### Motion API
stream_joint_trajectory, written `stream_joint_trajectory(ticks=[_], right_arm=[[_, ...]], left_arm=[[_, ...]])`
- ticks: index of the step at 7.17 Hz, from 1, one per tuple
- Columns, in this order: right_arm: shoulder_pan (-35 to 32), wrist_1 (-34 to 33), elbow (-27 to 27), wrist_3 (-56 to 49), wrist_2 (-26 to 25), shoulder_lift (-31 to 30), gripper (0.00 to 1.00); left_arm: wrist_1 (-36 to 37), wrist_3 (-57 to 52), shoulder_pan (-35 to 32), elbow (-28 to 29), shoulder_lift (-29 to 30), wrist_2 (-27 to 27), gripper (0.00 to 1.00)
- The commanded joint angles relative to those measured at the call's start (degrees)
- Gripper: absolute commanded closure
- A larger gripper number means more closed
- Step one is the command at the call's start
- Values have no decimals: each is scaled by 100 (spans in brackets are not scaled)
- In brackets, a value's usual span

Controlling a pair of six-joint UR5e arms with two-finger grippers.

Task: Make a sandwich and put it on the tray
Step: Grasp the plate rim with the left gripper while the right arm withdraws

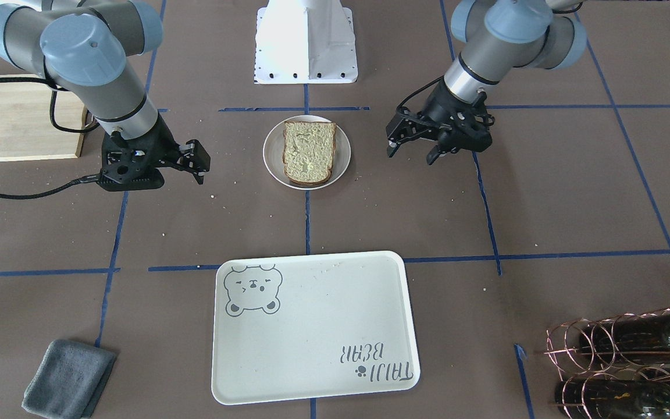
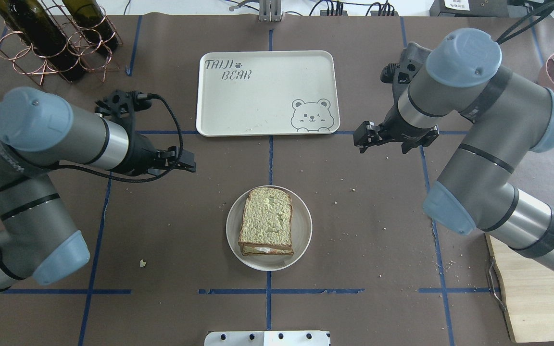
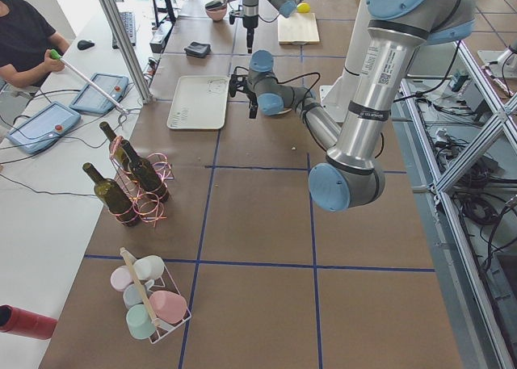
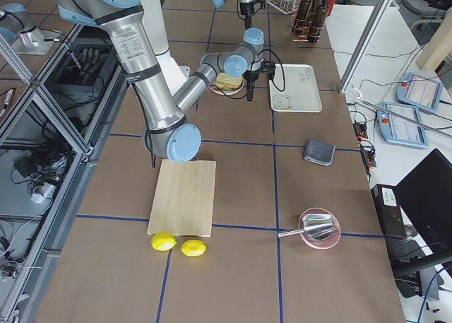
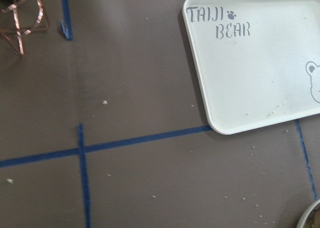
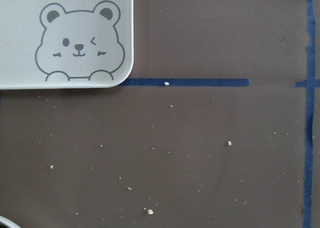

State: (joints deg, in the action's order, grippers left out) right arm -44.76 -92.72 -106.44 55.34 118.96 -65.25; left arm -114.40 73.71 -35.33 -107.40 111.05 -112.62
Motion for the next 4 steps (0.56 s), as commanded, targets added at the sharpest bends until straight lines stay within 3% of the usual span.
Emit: stream_joint_trajectory(ticks=[1,4], right_arm=[[-286,17,10,-313,171,-172,0],[-419,18,18,-296,171,-173,0]], left_arm=[[14,441,586,411,337,545,19],[-12,635,939,623,399,671,32]])
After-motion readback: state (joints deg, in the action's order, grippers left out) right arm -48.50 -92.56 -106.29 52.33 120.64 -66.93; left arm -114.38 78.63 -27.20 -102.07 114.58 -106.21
